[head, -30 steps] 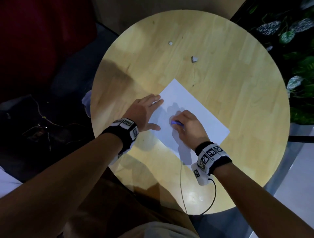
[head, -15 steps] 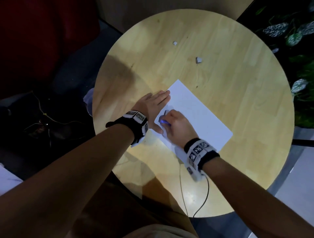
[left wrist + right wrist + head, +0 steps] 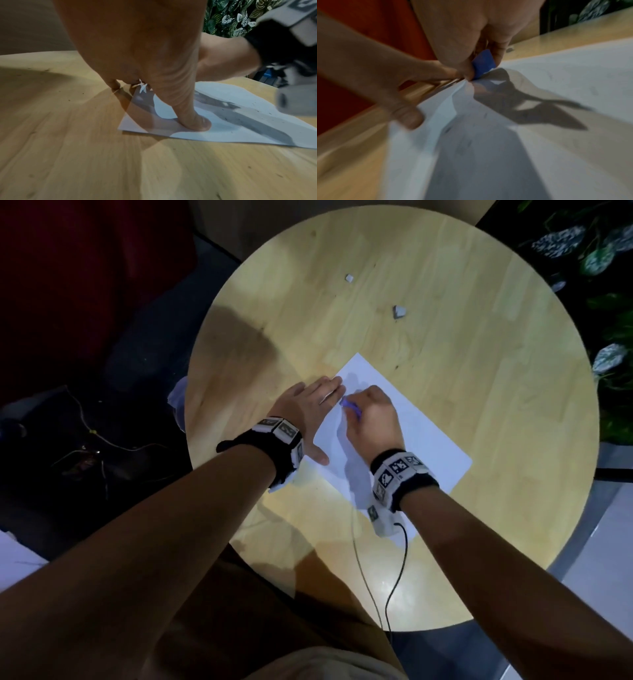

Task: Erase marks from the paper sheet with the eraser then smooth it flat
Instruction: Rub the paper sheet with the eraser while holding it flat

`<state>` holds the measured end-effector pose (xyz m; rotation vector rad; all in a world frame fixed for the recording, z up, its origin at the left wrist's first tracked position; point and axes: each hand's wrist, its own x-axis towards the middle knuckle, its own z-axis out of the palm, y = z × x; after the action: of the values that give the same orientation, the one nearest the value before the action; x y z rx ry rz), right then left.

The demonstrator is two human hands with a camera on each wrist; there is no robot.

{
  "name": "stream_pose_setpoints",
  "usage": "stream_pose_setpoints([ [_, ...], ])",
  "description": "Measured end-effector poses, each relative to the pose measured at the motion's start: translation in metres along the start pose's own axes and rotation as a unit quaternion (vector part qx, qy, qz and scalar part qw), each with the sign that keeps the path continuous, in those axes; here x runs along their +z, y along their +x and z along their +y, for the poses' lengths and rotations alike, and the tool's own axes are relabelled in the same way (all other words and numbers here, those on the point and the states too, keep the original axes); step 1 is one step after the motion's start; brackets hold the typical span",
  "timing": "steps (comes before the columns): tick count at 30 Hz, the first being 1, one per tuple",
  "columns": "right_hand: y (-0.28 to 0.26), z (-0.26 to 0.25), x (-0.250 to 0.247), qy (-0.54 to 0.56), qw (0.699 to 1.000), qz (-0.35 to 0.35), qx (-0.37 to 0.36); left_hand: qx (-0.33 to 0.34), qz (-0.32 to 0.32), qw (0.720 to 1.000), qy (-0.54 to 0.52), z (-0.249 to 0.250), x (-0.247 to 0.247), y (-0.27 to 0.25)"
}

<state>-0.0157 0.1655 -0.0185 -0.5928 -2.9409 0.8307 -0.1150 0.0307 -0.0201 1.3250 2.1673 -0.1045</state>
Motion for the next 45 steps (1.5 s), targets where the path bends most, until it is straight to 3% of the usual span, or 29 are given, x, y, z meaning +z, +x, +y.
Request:
stream_pose_setpoints([
  [3, -0.042, -0.021, 0.008, 0.026, 0.994, -0.079, -0.072, 0.005, 0.023, 1.000, -0.002, -0.002, 0.003, -0.002],
  [5, -0.037, -0.020, -0.003, 0.014, 0.985, -0.127, -0.113, 0.007, 0.026, 1.000, 0.001, -0.002, 0.002, -0.002],
  [8, 0.009, 0.000, -0.009, -0.024, 0.999, -0.032, -0.027, 0.003, 0.006, 1.000, 0.011, -0.001, 0.001, 0.000],
  [10, 0.007, 0.003, -0.005, -0.011, 1.000, -0.004, 0.002, 0.001, 0.001, 1.000, 0.005, 0.000, 0.000, 0.000],
  [13, -0.034, -0.016, -0.002, 0.014, 0.993, -0.084, -0.085, 0.000, 0.017, 1.000, 0.015, 0.000, 0.002, -0.001],
  [15, -0.029, -0.016, -0.013, -0.001, 0.982, -0.139, -0.130, -0.002, 0.015, 1.000, 0.020, 0.000, 0.001, -0.001],
  [18, 0.013, 0.002, -0.014, -0.037, 0.997, -0.046, -0.051, -0.004, 0.002, 1.000, 0.021, 0.002, -0.001, 0.000],
  [20, 0.006, 0.004, -0.006, -0.015, 1.000, -0.012, -0.007, -0.003, -0.001, 1.000, 0.007, 0.001, 0.000, -0.001],
  [23, -0.042, -0.016, 0.001, 0.016, 0.992, -0.090, -0.084, -0.002, 0.013, 1.000, 0.012, 0.000, 0.001, -0.002],
  [25, -0.039, -0.015, -0.009, 0.011, 0.983, -0.137, -0.118, -0.001, 0.012, 1.000, 0.015, 0.000, 0.000, -0.002],
  [28, 0.004, 0.003, -0.011, -0.023, 0.998, -0.042, -0.041, -0.005, -0.002, 1.000, 0.014, 0.001, 0.000, 0.000],
  [30, 0.002, 0.004, -0.004, -0.004, 1.000, 0.004, 0.000, -0.005, -0.004, 1.000, 0.006, 0.000, 0.001, 0.000],
  [33, -0.044, -0.020, 0.003, 0.027, 0.995, -0.067, -0.064, -0.003, 0.008, 1.000, 0.022, 0.001, 0.002, -0.001],
  [35, -0.043, -0.015, -0.005, 0.020, 0.988, -0.121, -0.099, -0.001, 0.008, 0.999, 0.035, 0.001, 0.001, -0.001],
  [36, -0.028, -0.007, -0.008, 0.005, 0.990, -0.111, -0.084, -0.003, 0.004, 0.999, 0.033, 0.001, 0.000, -0.001],
  [38, 0.000, 0.012, -0.010, -0.011, 0.999, -0.027, -0.018, -0.004, -0.005, 1.000, 0.021, 0.002, -0.001, -0.001],
  [40, -0.003, 0.015, -0.004, 0.005, 1.000, 0.010, 0.010, -0.005, -0.010, 1.000, 0.015, 0.003, -0.001, -0.001],
  [43, -0.050, -0.011, 0.003, 0.029, 0.995, -0.060, -0.075, -0.011, -0.007, 1.000, 0.020, 0.004, -0.001, -0.001],
  [45, -0.046, -0.006, -0.005, 0.029, 0.989, -0.098, -0.102, -0.011, -0.011, 1.000, 0.016, 0.003, -0.002, 0.001],
])
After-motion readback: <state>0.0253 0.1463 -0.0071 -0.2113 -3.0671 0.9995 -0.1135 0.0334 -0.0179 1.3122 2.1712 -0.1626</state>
